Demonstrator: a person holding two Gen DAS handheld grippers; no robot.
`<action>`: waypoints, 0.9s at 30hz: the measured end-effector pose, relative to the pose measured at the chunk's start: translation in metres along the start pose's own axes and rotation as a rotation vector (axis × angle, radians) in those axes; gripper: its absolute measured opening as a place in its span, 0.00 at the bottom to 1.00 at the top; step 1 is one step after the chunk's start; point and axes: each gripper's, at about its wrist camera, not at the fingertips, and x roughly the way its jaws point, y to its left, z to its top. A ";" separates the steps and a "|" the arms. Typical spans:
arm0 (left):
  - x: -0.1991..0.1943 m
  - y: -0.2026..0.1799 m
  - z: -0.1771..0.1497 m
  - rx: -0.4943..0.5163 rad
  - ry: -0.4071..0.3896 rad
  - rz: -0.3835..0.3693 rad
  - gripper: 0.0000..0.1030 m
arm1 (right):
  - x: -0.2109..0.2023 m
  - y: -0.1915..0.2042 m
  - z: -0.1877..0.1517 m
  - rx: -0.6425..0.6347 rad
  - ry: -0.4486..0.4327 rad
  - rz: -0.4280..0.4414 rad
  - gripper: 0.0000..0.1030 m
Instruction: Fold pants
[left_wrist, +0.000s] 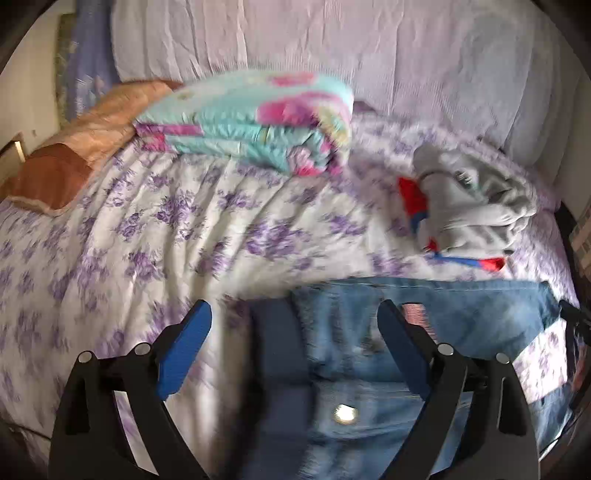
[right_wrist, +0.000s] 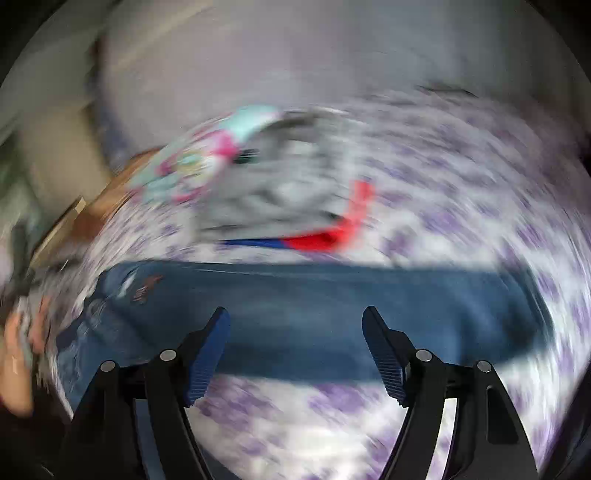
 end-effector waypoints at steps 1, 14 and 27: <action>0.013 0.008 0.005 0.005 0.048 -0.007 0.86 | 0.016 0.016 0.014 -0.076 0.024 0.015 0.80; 0.105 -0.006 -0.014 0.044 0.278 -0.100 0.77 | 0.168 0.034 0.035 -0.274 0.407 0.064 0.64; -0.002 -0.018 -0.015 0.076 0.045 -0.214 0.31 | -0.035 0.057 0.021 -0.357 0.058 0.160 0.05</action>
